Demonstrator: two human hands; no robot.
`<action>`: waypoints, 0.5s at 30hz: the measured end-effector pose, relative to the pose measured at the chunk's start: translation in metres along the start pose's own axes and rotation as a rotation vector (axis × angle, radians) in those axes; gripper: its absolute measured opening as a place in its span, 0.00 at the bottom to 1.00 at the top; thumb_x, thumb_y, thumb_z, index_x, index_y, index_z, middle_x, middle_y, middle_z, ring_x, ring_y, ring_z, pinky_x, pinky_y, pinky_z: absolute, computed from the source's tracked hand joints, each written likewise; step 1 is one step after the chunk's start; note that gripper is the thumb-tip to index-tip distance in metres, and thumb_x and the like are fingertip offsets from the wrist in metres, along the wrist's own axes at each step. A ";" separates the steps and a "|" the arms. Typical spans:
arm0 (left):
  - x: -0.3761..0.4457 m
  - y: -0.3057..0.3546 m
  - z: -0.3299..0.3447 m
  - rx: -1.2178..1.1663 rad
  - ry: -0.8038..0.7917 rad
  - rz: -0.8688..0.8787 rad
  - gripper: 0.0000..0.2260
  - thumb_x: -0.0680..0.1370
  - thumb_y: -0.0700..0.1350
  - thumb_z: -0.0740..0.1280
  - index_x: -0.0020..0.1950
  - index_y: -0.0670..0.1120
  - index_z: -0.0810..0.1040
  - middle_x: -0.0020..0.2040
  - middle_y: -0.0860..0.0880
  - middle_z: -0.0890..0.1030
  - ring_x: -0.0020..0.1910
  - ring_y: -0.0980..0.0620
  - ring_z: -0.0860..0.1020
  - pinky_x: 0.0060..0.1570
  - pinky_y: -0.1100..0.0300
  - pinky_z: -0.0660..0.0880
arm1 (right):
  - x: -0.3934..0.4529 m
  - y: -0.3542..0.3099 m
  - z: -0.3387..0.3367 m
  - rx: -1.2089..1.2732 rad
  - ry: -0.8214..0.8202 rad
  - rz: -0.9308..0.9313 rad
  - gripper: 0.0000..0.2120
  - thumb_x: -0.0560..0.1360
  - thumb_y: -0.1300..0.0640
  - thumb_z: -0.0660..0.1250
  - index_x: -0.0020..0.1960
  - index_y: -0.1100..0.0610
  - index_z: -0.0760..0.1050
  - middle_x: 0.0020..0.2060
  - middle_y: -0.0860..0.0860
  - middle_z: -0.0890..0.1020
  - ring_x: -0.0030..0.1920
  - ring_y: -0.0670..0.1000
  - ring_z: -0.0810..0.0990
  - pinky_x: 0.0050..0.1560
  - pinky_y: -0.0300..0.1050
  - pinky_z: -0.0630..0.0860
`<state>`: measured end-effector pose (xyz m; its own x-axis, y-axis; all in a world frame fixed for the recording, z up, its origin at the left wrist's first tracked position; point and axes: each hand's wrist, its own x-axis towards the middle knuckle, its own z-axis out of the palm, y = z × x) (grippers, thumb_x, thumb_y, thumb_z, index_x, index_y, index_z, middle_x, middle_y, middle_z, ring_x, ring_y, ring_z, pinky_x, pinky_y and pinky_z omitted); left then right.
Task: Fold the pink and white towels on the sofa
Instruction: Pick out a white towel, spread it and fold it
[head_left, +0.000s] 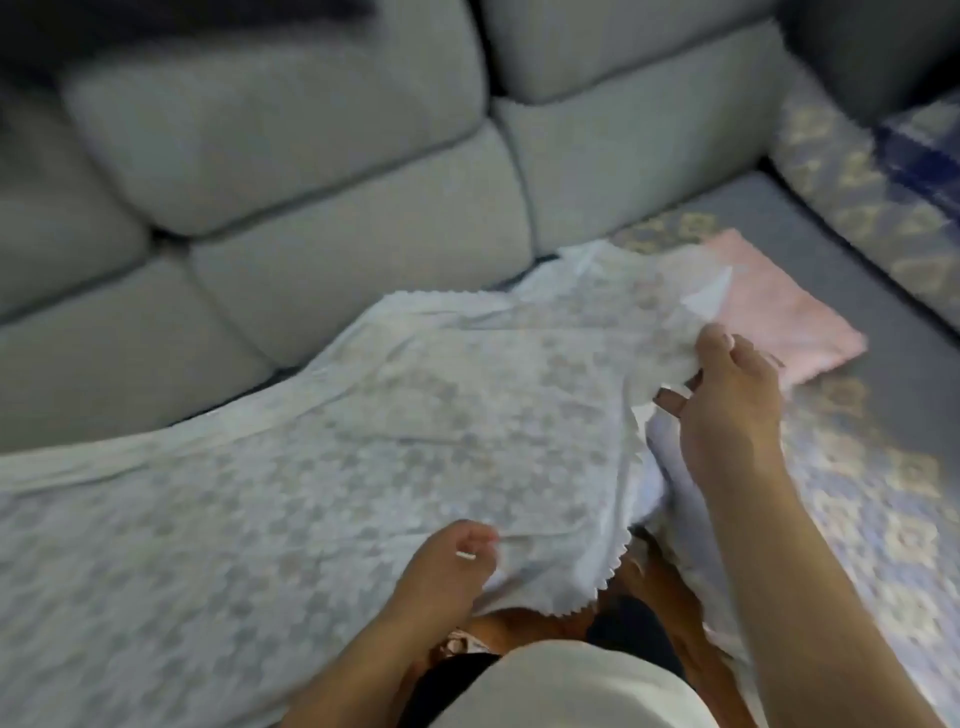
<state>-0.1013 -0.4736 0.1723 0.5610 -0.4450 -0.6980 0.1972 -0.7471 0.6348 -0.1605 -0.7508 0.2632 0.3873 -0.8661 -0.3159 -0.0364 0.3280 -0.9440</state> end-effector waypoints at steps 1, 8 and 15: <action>-0.013 -0.001 -0.013 -0.088 0.005 0.040 0.09 0.73 0.57 0.68 0.52 0.61 0.81 0.51 0.58 0.82 0.48 0.60 0.82 0.54 0.56 0.79 | -0.020 -0.007 0.032 0.029 -0.051 0.000 0.11 0.83 0.53 0.59 0.49 0.58 0.77 0.42 0.53 0.83 0.44 0.50 0.84 0.39 0.49 0.83; -0.029 0.001 -0.046 -0.290 0.259 0.096 0.16 0.79 0.58 0.66 0.65 0.56 0.73 0.55 0.61 0.77 0.57 0.57 0.77 0.52 0.69 0.72 | -0.127 -0.013 0.212 0.072 -0.471 0.125 0.12 0.85 0.52 0.59 0.52 0.55 0.79 0.45 0.53 0.83 0.45 0.50 0.84 0.42 0.50 0.82; -0.037 -0.115 -0.091 -0.269 0.562 -0.264 0.11 0.83 0.48 0.60 0.42 0.47 0.71 0.39 0.50 0.78 0.40 0.52 0.77 0.40 0.61 0.73 | -0.156 0.054 0.308 0.007 -0.671 0.433 0.13 0.85 0.53 0.58 0.59 0.56 0.80 0.48 0.53 0.87 0.51 0.51 0.86 0.46 0.53 0.83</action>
<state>-0.0716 -0.3263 0.1551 0.7847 0.1146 -0.6092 0.5380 -0.6140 0.5775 0.0604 -0.4820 0.2912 0.8123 -0.2501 -0.5270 -0.3053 0.5876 -0.7494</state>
